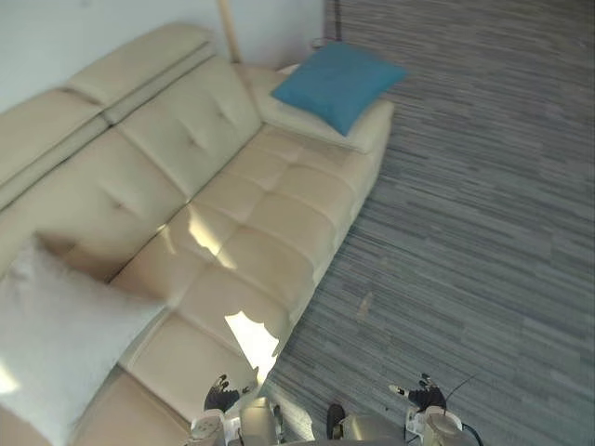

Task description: Pick up cushions and gather them together orderly.

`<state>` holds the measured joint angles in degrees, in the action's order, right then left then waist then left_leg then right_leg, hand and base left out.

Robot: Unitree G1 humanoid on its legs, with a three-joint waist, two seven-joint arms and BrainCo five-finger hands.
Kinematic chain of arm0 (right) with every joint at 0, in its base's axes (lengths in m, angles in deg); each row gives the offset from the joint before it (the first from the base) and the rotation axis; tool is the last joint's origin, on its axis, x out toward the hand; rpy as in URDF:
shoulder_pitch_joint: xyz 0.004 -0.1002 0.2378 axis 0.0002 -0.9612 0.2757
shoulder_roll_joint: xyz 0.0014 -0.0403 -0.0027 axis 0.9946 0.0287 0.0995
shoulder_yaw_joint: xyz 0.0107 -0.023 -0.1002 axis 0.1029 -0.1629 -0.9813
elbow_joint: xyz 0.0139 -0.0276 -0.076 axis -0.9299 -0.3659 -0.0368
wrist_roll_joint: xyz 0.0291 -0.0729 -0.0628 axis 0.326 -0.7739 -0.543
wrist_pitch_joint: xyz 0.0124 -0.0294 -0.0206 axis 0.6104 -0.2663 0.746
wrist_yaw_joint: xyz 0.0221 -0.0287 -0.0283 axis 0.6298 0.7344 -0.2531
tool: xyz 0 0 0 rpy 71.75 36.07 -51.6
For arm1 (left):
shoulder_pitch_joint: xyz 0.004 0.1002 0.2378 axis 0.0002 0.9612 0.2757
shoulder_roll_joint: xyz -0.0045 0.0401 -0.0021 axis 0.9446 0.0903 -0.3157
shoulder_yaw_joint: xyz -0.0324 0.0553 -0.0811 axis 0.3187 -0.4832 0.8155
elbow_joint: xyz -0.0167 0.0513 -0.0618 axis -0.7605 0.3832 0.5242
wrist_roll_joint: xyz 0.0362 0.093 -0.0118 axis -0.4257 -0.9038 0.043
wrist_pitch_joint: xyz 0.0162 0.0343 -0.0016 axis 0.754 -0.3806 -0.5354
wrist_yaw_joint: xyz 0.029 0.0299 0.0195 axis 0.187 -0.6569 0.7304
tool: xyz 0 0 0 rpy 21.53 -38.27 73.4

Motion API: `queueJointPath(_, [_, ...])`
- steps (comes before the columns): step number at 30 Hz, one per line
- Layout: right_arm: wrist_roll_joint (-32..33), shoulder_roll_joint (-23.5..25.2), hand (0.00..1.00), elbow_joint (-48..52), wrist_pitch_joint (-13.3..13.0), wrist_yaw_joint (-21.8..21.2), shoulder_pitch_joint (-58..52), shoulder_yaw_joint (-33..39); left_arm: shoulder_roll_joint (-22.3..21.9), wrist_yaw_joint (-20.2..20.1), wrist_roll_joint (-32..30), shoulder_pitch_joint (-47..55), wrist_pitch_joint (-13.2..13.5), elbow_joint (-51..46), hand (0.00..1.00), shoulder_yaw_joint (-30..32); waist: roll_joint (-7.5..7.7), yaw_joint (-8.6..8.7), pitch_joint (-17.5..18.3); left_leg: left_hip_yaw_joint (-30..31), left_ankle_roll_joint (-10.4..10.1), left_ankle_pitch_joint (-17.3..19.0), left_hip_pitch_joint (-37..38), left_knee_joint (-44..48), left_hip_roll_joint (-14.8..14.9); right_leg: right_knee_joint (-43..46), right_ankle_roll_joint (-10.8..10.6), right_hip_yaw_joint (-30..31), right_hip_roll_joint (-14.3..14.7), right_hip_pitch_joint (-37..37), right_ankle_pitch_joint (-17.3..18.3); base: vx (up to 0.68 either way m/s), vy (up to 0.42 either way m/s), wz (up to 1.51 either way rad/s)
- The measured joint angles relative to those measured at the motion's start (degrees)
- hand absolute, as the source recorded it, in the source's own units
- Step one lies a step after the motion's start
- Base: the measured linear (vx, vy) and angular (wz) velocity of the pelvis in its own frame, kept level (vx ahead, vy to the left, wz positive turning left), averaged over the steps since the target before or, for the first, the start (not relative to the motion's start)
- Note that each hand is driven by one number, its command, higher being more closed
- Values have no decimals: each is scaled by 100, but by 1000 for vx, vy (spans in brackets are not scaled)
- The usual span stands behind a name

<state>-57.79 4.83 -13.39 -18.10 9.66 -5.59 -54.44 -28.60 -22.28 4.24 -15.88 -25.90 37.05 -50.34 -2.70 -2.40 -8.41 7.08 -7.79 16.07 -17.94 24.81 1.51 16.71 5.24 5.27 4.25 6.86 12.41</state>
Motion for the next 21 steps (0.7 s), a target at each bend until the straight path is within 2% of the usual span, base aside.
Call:
queueJointPath(1, [0, 0, 0, 5, 0, 15, -5, -1, -35, -2, 10, 45, -1, 23, 0, 5, -83, -13, 44, 218, 232, -391, 50, -44, 45, 121, -92, 258, 133, -10, 160, 323, 269, -170])
queueJointPath(2, [-1, 68, 0, 12, 0, 19, -4, -2, -22, -4, 10, 44, -1, 16, 0, 10, -76, -53, 72, 66, 293, -457, 124, 48, 42, 253, -172, 357, 105, -18, 281, 412, 300, -159])
queueJointPath(3, [-2, 215, 0, 35, 0, 17, -49, 2, 71, -8, 12, 35, -4, 1, 0, 1, 128, -59, 88, -359, 397, -286, 262, 61, 49, 535, -395, 448, -80, 6, 476, 365, 243, -105])
queueJointPath(4, [-2, 253, 0, 35, 1, 17, -52, -2, 94, -7, 11, 31, -2, 0, 0, 0, 189, -65, 83, -474, 435, -220, 314, 84, 30, 650, -477, 440, -155, 35, 521, 332, 198, -119])
queueJointPath(5, [-6, 355, 0, 38, 1, 10, -29, -2, 150, -2, 11, -16, -16, 38, 0, -32, 283, -72, 68, -805, 560, -52, 510, 112, 20, 1157, -800, 228, -313, 226, 573, 244, 155, -85])
queueJointPath(6, [-6, 379, 0, 38, 0, 8, -23, -4, 159, -1, 11, -17, -18, 56, 0, -54, 284, -73, 65, -880, 593, -25, 594, 68, 11, 1369, -966, 112, -367, 319, 571, 321, 181, -92])
queueJointPath(7, [-7, 414, 0, 35, 2, 8, -9, -35, 193, 11, 12, -26, -25, 105, 0, -165, 275, -72, 49, -1016, 639, -1, 840, -120, -12, 1866, -1253, -312, -566, 589, 593, 262, 127, -51])
queueJointPath(10, [-11, 391, 0, 31, 2, 0, 56, -126, 231, 45, 38, -60, -33, 128, 0, -323, 154, -31, -28, -1173, 665, 14, 1312, -595, 80, 1980, -982, -1546, -1024, 831, 758, 293, 32, -32])
queueJointPath(11, [-11, 382, 0, 23, 2, 0, 83, -128, 239, 46, 54, -72, -34, 128, 0, -324, 144, -27, -37, -1182, 665, 15, 1357, -662, 111, 1929, -978, -1653, -1049, 868, 759, 271, -72, -22])
queueJointPath(13, [-11, 242, 0, 10, 3, 5, 238, -227, 248, 51, 65, -156, -44, 129, 0, -328, 15, -23, -129, -1295, 646, 20, 1736, -1092, 406, 1726, -921, -2102, -1120, 1256, 681, 327, -139, -38])
queueJointPath(15, [-12, 139, 0, 12, 2, 12, 321, -228, 256, 50, 63, -177, -50, 133, 0, -370, -65, 34, -195, -1312, 573, 53, 1994, -1283, 612, 1522, -866, -2172, -1122, 1549, 419, 337, -194, -22])
queueJointPath(16, [-14, 115, 0, 12, 2, 20, 263, -226, 315, 48, 58, -152, -54, 138, 0, -458, 23, 53, -199, -1327, 529, 60, 2172, -1324, 629, 1126, -872, -2029, -1139, 1605, 0, 214, -146, -1])
queueJointPath(17, [-17, 117, 0, 12, 2, 21, 221, -227, 368, 47, 50, -144, -54, 136, 0, -473, 101, 60, -194, -1314, 477, 61, 2240, -1318, 588, 937, -843, -1955, -1169, 1580, -205, 423, -300, 10])
queueJointPath(18, [-16, 37, 0, -24, 12, 24, 108, -213, 357, 44, -12, -184, -62, 201, 0, -478, 127, 104, -193, -1217, 276, 181, 2355, -1070, 651, 1057, -524, -1968, -1203, 1570, -500, 441, -315, 9])
queueJointPath(19, [-15, 5, 0, -27, 26, 23, 78, -211, 297, 34, -38, -190, -50, 205, 0, -460, 80, 112, -152, -1168, 198, 144, 2118, -506, 791, 1111, -442, -1992, -1096, 1512, -264, 525, -391, 5])
queueJointPath(20, [-7, -1, 0, -23, 28, 23, 76, -211, 242, 37, -85, -191, -40, 200, 0, -439, 62, 157, -145, -1098, 87, 47, 1823, 133, 888, 1094, -398, -2020, -1013, 1455, -179, 422, -338, -12])
queueJointPath(21, [1, -3, 0, -6, 29, 24, 74, -202, 143, 17, -127, -183, -54, 174, 0, -385, -25, 185, -210, -887, 123, -409, 1157, 1672, 1123, 919, -240, -2067, -808, 1114, -77, 518, -371, -28])
